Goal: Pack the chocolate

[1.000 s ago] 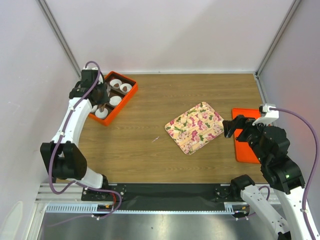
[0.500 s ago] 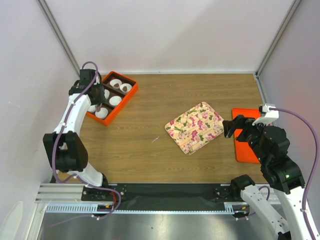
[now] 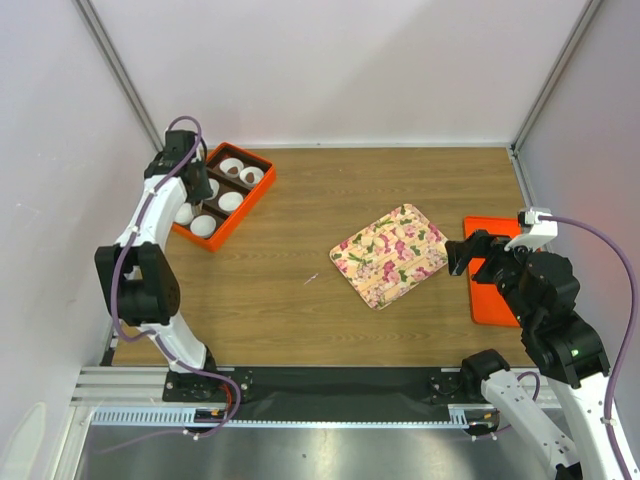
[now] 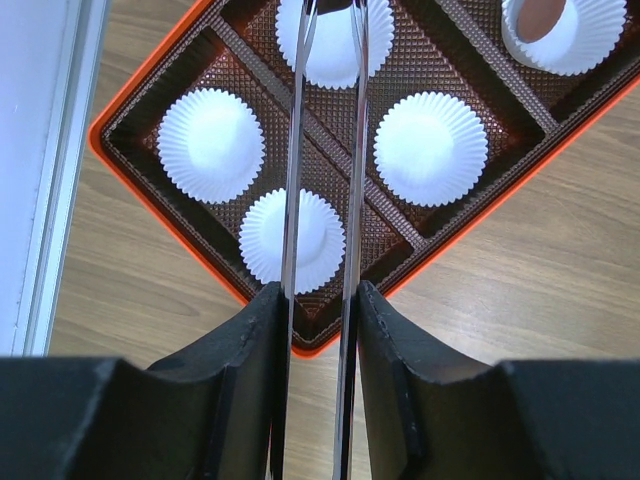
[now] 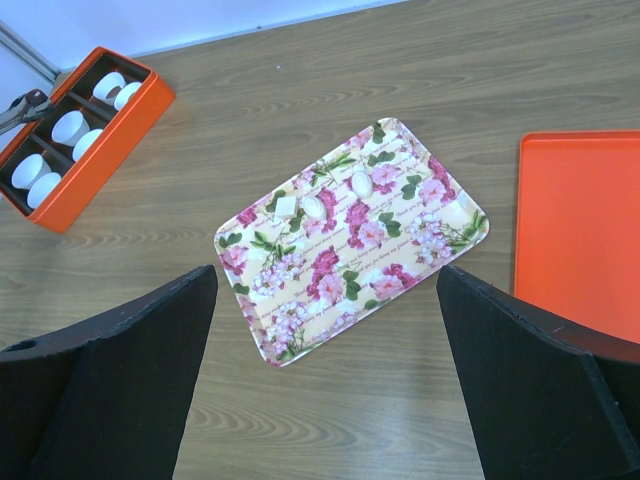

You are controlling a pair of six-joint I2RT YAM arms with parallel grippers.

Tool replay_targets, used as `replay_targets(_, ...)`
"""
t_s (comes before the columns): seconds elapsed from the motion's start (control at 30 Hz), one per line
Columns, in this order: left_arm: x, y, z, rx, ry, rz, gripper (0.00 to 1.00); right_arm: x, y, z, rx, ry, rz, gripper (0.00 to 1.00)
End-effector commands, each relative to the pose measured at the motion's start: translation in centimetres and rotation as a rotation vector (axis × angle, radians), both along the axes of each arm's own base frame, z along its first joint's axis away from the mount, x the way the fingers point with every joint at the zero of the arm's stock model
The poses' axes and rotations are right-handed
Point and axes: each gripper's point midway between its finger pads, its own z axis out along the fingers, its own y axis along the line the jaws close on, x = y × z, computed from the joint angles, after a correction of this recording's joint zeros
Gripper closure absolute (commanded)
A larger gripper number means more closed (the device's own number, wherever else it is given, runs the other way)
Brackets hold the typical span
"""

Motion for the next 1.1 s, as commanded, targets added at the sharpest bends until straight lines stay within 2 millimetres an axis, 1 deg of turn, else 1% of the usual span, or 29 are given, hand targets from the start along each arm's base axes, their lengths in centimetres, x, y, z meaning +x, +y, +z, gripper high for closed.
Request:
replay_targets(0.0, 1.2, 0.6, 1.6, 0.029, -0.053, 0.005, 0.61, -0.2, -0.4, 1.3, -0.006, -0.039, -0.01, 0.0)
replay_targets(0.27, 1.3, 0.6, 0.3, 0.029, -0.022, 0.0, 0.59, -0.2, -0.3, 1.1, -0.004, -0.034, -0.009, 0.0)
replay_targets(0.47, 1.4, 0.6, -0.1, 0.027, -0.012, -0.001, 0.59, -0.1, -0.4, 1.1, -0.006, -0.035, -0.014, 0.0)
replay_targets(0.57, 1.4, 0.6, 0.5, 0.03, -0.022, -0.001, 0.59, -0.2, -0.5, 1.2, -0.005, -0.038, -0.015, 0.0)
replay_targets(0.7, 1.2, 0.6, 2.2, 0.03, -0.054, -0.002, 0.58, -0.3, -0.4, 1.2, -0.004, -0.039, -0.011, 0.0)
replay_targets(0.73, 1.0, 0.5, 3.0, 0.027, -0.069, -0.004, 0.58, -0.3, -0.5, 1.4, 0.0, -0.041, -0.013, 0.0)
replay_targets(0.8, 0.9, -0.3, 4.2, 0.001, -0.098, -0.031, 0.58, -0.4, -0.4, 1.4, 0.002, -0.039, -0.009, 0.0)
replay_targets(0.83, 0.6, -0.8, 5.6, -0.008, -0.126, -0.045, 0.58, -0.4, -0.4, 1.5, 0.002, -0.041, -0.009, 0.0)
replay_targets(0.87, 0.5, -2.0, 6.3, -0.034, -0.144, -0.083, 0.58, -0.4, -0.4, 1.5, 0.002, -0.041, -0.009, 0.0)
replay_targets(0.9, 0.3, -2.7, 7.0, -0.053, -0.162, -0.107, 0.57, -0.4, -0.5, 1.5, 0.0, -0.04, -0.011, 0.0)
replay_targets(0.93, -0.2, -3.4, 8.4, -0.072, -0.194, -0.133, 0.57, -0.4, -0.4, 1.5, -0.001, -0.038, -0.01, 0.0)
replay_targets(0.97, -0.7, -4.1, 8.8, -0.092, -0.206, -0.157, 0.57, -0.4, -0.5, 1.4, -0.006, -0.038, -0.012, 0.0)
replay_targets(1.0, -1.1, -6.6, 9.2, -0.141, -0.22, -0.238, 0.57, -0.4, -0.6, 1.3, -0.008, -0.034, -0.019, 0.0)
replay_targets(1.03, -1.3, -7.5, 9.9, -0.154, -0.245, -0.271, 0.57, -0.4, -0.7, 1.2, -0.011, -0.031, -0.021, 0.0)
replay_targets(1.07, -2.4, -9.3, 10.7, -0.168, -0.271, -0.325, 0.56, -0.5, -0.7, 1.2, -0.01, -0.03, -0.022, 0.01)
